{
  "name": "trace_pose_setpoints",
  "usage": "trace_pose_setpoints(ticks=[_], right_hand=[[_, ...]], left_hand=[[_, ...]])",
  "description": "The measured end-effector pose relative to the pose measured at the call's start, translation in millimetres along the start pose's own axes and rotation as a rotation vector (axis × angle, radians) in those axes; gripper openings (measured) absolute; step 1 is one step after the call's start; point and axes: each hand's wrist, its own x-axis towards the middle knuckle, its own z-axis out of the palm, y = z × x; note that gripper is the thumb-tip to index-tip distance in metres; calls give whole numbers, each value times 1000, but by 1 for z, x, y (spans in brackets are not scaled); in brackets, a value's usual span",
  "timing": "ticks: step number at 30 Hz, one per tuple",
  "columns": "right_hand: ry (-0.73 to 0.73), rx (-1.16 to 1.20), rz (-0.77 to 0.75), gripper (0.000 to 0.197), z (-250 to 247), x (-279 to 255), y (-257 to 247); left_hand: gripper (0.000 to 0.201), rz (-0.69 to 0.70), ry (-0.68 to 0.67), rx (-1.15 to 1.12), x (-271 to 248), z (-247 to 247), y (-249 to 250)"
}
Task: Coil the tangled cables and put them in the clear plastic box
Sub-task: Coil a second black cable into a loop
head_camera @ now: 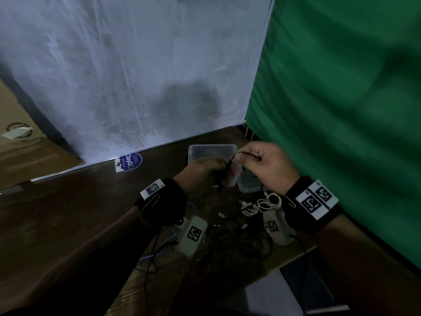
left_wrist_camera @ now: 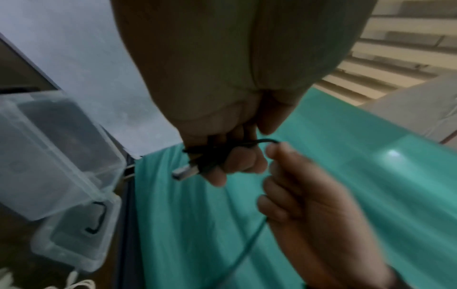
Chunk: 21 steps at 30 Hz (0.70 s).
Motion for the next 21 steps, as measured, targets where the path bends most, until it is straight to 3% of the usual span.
trace_pose_setpoints(ticks=[3, 6, 8, 10, 13, 16, 18, 21], right_hand=[[78, 67, 20, 13, -3, 6, 8], [145, 94, 149, 13, 5, 7, 24], [80, 65, 243, 24, 17, 0, 32], [-30, 3, 237, 36, 31, -11, 33], [-148, -34, 217, 23, 44, -20, 20], [-187, -45, 147, 18, 40, -23, 6], [-190, 7, 119, 16, 31, -22, -4], [-113, 118, 89, 16, 15, -13, -15]], left_hand=[[21, 35, -95, 0, -3, 5, 3], [20, 98, -124, -134, 0, 1, 10], [19, 160, -142, -235, 5, -2, 16], [19, 204, -112, -328, 13, -8, 20], [19, 234, 72, -347, 23, -20, 15], [15, 280, 150, -181, 23, -25, 6], [15, 297, 182, 52, 20, -28, 4], [24, 246, 156, 301, 16, -25, 5]])
